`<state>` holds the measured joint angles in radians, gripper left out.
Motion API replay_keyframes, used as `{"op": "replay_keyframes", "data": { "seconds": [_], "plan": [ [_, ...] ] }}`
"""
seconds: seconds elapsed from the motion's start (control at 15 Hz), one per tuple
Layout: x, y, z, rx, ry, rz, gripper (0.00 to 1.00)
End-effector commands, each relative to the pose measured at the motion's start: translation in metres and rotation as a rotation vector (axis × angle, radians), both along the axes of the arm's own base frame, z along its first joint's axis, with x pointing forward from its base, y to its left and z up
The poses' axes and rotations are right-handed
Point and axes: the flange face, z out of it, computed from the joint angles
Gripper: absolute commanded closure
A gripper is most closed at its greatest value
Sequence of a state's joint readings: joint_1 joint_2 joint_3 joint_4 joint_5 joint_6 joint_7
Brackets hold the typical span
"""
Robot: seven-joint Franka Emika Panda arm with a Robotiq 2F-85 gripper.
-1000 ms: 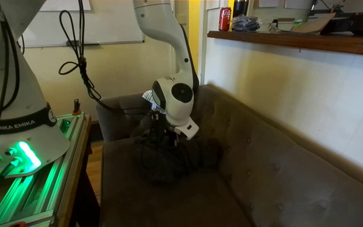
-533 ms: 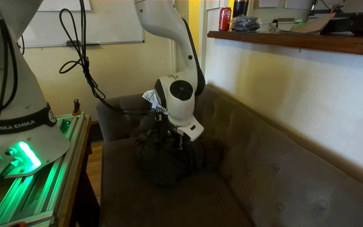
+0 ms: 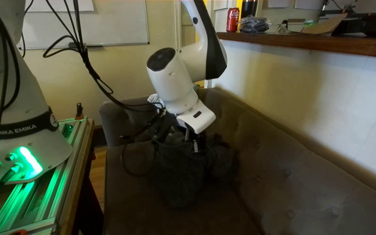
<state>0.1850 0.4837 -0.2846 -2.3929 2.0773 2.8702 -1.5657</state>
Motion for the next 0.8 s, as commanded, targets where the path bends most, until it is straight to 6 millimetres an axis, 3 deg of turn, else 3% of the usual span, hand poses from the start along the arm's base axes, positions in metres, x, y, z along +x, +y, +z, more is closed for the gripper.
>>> {"op": "replay_keyframes", "data": {
  "seconds": [0.0,0.07,0.2,0.33,0.4,0.73],
  "plan": [
    [-0.034,-0.021,0.056,-0.060,-0.090,-0.144,0.98],
    [-0.017,-0.015,0.024,-0.038,-0.037,-0.083,0.92],
    [-0.027,-0.024,0.039,-0.053,-0.069,-0.123,0.92],
    [-0.030,-0.025,0.043,-0.051,-0.075,-0.130,0.92],
    [-0.031,-0.024,0.043,-0.050,-0.073,-0.129,0.98],
    [-0.041,-0.071,0.038,-0.125,-0.051,-0.185,0.98]
  ]
}}
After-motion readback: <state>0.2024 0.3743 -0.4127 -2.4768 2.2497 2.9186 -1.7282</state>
